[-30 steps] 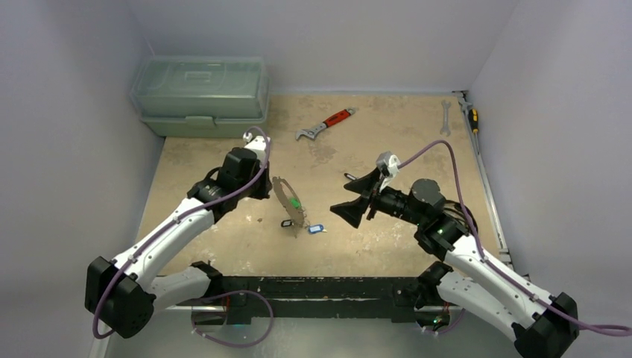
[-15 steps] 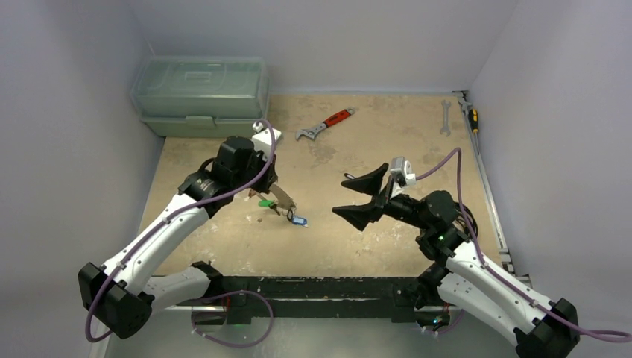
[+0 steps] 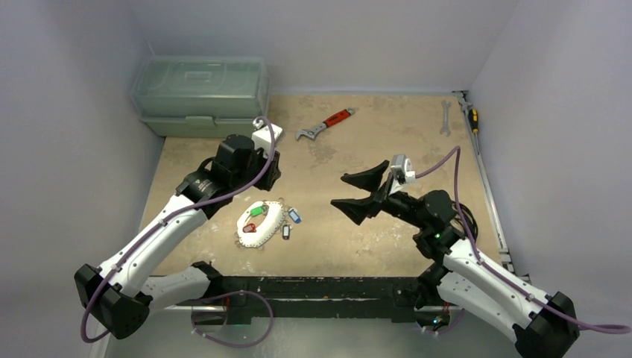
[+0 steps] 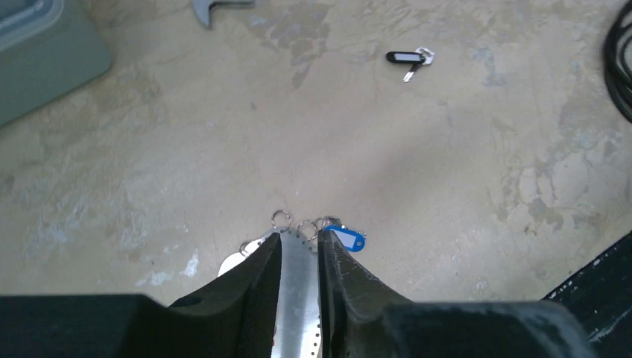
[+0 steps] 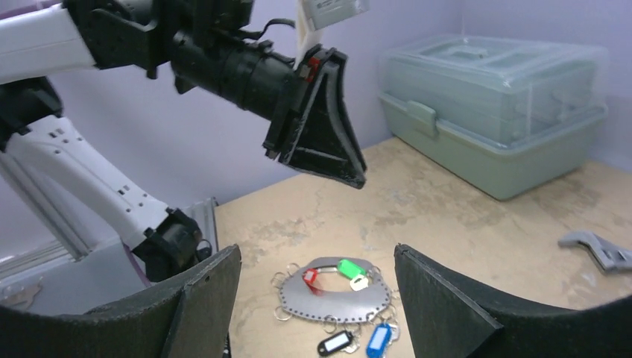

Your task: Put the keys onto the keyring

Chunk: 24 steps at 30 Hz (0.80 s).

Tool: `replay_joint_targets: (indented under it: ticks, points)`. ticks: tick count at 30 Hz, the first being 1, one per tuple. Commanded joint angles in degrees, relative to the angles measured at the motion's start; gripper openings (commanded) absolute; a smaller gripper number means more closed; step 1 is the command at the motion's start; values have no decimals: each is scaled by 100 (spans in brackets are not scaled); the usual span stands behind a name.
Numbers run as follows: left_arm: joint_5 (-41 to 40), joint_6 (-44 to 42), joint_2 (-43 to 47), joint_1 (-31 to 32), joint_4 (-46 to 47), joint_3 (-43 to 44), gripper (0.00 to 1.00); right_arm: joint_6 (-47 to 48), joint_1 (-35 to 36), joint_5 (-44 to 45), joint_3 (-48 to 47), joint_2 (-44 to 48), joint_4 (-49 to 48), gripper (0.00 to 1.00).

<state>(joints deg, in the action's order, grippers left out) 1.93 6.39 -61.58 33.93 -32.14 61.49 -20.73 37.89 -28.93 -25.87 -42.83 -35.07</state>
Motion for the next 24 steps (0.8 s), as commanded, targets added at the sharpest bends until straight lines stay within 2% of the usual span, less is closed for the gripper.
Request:
replay_joint_targets:
  ticks: [1,4,6,10,13,17,21,24]
  points:
    - [-1071,452,93,16,-47,-414,33,-131,24,829,-109,-12,439,78]
    - [-1568,697,94,8,-76,-709,52,-176,40,1227,-248,-95,1057,78]
    - [-1665,785,78,8,-48,-878,58,-165,54,1432,-391,-206,1589,78]
    - [-1971,718,18,8,-8,-993,60,-21,148,1504,-641,-701,2186,78]
    - [-2421,684,17,8,96,-1013,61,98,328,1347,-685,-1099,2236,76]
    - [-2843,733,41,-48,208,-1102,64,489,816,1154,-730,-1631,2005,75]
    - [-3270,915,48,-276,92,-1065,65,1173,1751,1519,-848,-2246,1670,75]
    - [-3270,997,182,-610,93,-1071,66,1559,2121,1560,-794,-2741,1033,75]
